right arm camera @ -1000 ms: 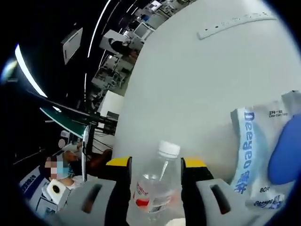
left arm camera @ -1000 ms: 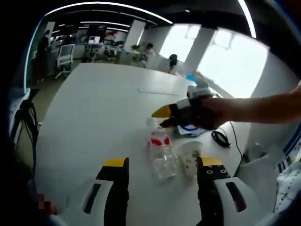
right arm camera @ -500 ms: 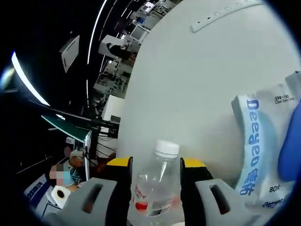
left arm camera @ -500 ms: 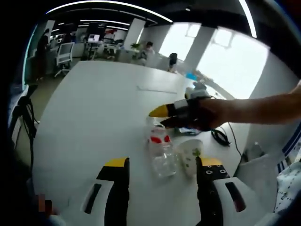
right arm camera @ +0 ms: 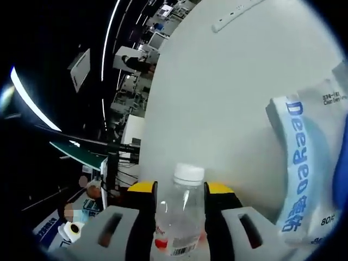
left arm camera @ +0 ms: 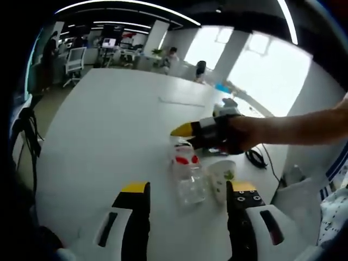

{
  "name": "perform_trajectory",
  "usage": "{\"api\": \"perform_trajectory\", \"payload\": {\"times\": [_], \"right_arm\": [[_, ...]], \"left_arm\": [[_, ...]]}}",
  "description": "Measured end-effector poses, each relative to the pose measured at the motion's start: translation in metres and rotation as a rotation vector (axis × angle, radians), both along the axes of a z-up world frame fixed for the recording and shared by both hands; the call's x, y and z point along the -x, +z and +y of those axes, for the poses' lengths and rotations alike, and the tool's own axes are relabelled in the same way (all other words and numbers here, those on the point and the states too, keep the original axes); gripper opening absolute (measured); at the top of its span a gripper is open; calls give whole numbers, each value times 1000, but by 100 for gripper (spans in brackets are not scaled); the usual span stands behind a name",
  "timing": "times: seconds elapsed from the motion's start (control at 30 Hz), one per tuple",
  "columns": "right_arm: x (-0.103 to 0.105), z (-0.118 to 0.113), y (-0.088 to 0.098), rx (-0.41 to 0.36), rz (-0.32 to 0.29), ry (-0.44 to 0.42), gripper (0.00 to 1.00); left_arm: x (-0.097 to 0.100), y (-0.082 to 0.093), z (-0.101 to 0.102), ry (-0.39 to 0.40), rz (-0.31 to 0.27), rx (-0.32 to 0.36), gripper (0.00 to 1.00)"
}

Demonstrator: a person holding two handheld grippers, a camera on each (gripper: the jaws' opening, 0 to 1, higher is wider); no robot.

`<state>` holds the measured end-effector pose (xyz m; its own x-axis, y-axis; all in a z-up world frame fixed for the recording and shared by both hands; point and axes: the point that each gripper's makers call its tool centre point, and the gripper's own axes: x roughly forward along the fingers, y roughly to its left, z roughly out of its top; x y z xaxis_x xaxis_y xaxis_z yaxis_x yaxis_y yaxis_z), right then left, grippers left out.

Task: Arrange the tabletop items into an orderly group along one side of the table until the central work area is clear of visible clutter.

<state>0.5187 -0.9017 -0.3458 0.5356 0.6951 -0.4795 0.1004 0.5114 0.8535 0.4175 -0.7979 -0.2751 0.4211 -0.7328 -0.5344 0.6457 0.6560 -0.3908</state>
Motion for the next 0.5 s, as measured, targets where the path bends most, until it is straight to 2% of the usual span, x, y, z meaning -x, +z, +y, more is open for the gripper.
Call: {"api": "perform_trajectory", "payload": {"times": [0.5], "right_arm": [[0, 1, -3, -12, 6, -17, 23]], "left_arm": [[1, -5, -2, -1, 15, 7, 52]]}}
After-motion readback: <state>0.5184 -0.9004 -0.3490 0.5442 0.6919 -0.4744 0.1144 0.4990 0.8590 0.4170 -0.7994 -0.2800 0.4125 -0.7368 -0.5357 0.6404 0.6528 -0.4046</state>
